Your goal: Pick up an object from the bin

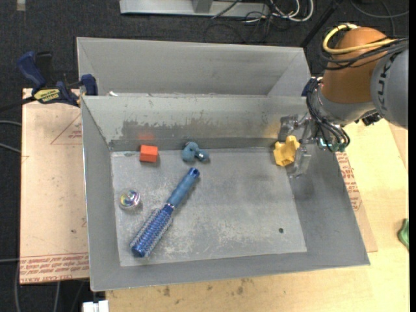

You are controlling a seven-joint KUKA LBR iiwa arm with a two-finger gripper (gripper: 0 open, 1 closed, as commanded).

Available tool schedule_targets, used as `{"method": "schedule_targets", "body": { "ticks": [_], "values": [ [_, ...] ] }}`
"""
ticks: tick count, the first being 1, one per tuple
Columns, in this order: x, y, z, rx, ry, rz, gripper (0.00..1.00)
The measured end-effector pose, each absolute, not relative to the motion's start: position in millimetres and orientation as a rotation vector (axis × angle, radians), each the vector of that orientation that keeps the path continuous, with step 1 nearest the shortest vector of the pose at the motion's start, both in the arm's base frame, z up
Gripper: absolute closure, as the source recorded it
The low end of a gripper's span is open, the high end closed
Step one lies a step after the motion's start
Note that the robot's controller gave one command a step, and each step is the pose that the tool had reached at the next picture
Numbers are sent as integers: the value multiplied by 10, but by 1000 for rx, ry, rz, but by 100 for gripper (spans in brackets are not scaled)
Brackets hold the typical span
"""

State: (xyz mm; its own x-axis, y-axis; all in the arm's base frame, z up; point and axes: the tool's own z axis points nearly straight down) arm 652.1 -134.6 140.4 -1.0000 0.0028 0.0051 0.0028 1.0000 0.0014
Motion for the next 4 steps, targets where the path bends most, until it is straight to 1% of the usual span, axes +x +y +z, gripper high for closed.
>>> {"method": "schedule_targets", "body": {
  "ticks": [1, 2, 3, 4],
  "values": [
    [6455, -1511, 1067, -303, -3130, -8, 0],
    [6533, -1492, 1089, -460, -3112, -8, 0],
    [6524, -1404, 817, -647, -3077, -7, 0],
    [6439, -1534, 1131, -751, -3056, -3, 0]
  ]
}}
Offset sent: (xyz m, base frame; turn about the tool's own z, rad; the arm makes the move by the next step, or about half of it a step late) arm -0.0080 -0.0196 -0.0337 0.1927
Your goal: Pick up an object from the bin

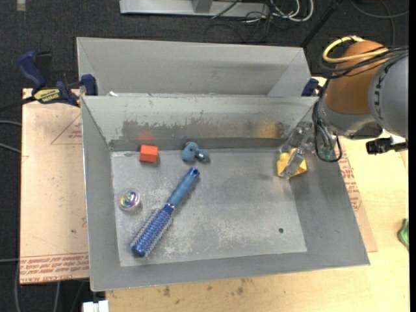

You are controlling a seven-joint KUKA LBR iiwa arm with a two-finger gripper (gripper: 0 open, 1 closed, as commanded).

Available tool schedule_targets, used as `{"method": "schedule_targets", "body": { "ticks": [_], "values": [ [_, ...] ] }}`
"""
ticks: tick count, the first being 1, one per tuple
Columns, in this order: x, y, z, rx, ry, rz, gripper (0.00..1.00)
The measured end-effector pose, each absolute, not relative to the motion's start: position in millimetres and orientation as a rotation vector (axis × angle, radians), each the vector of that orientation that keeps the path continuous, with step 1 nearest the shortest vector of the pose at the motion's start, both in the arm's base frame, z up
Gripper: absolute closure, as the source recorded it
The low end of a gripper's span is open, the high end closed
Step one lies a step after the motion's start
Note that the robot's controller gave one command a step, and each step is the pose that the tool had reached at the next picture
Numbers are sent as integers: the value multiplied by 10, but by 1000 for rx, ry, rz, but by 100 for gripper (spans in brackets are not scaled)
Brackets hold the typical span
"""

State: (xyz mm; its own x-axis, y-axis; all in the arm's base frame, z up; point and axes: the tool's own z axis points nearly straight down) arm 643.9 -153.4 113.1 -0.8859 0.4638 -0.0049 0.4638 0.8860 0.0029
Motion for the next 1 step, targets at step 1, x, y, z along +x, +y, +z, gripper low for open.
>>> {"method": "schedule_targets", "body": {
  "ticks": [1],
  "values": [
    [6454, -1501, 841, 949, 2994, 8, 0]
  ]
}}
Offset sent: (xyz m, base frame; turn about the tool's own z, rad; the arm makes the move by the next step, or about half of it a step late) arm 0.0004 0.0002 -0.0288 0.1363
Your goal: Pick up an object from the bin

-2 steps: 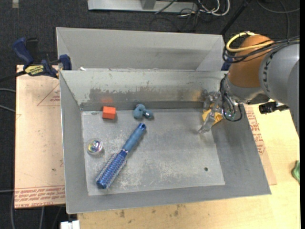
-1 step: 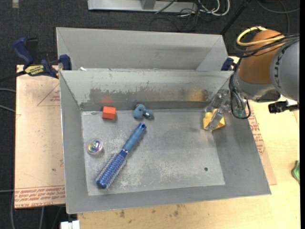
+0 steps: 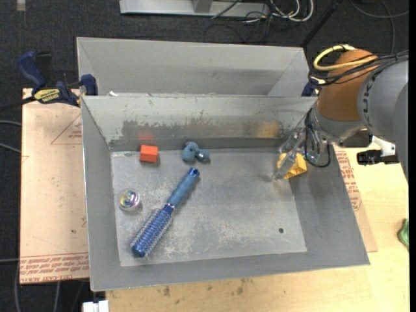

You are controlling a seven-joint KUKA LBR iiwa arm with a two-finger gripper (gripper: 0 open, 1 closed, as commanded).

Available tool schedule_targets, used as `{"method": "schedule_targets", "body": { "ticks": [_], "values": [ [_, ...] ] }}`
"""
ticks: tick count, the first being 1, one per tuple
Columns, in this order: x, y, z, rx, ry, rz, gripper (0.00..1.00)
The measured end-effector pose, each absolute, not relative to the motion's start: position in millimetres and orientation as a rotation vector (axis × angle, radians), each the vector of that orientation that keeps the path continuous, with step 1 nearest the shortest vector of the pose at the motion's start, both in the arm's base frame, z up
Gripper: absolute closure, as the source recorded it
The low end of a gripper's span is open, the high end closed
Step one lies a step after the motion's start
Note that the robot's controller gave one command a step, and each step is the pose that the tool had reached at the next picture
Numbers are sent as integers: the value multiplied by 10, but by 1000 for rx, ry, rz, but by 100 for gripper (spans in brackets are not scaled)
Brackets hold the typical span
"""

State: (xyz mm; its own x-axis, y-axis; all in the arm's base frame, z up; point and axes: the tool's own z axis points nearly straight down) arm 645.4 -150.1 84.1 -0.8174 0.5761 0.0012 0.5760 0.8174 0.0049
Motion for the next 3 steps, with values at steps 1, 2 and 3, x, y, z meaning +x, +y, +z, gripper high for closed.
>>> {"method": "schedule_targets", "body": {
  "ticks": [1, 2, 3],
  "values": [
    [6465, -1457, 849, 948, 2997, 19, 100],
    [6040, -1425, 2096, -332, 3116, -3, 100],
    [6041, -1475, 1337, -197, 3139, 5, 100]
  ]
}}
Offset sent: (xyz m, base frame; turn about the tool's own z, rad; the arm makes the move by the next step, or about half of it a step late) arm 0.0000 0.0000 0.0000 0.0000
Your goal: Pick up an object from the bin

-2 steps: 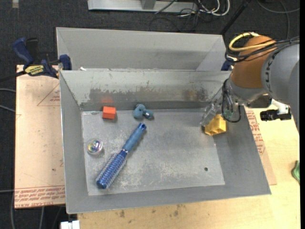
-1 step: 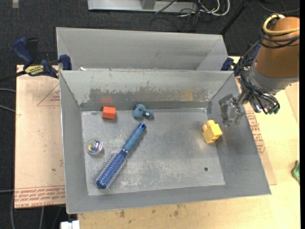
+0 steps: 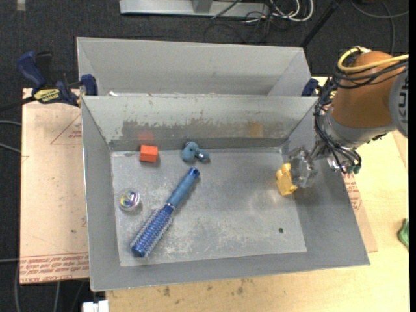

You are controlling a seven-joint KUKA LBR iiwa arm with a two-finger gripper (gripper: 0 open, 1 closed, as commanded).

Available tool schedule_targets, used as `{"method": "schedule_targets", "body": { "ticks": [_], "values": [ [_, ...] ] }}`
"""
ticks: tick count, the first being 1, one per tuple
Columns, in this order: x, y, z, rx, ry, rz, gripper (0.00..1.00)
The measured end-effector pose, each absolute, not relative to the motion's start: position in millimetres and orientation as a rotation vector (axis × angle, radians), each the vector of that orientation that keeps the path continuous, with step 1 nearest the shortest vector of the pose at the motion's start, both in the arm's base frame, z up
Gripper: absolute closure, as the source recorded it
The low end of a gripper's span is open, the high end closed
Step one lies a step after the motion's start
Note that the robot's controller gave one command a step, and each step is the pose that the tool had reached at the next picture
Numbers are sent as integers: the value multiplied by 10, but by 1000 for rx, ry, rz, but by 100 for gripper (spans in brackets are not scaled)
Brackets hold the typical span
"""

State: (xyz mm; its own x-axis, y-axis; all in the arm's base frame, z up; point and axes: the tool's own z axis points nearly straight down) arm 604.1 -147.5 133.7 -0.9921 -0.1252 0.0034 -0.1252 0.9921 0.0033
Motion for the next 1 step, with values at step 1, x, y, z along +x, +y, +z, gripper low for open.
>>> {"method": "schedule_targets", "body": {
  "ticks": [1],
  "values": [
    [6058, -1479, 1375, 196, -3138, -2, 0]
  ]
}}
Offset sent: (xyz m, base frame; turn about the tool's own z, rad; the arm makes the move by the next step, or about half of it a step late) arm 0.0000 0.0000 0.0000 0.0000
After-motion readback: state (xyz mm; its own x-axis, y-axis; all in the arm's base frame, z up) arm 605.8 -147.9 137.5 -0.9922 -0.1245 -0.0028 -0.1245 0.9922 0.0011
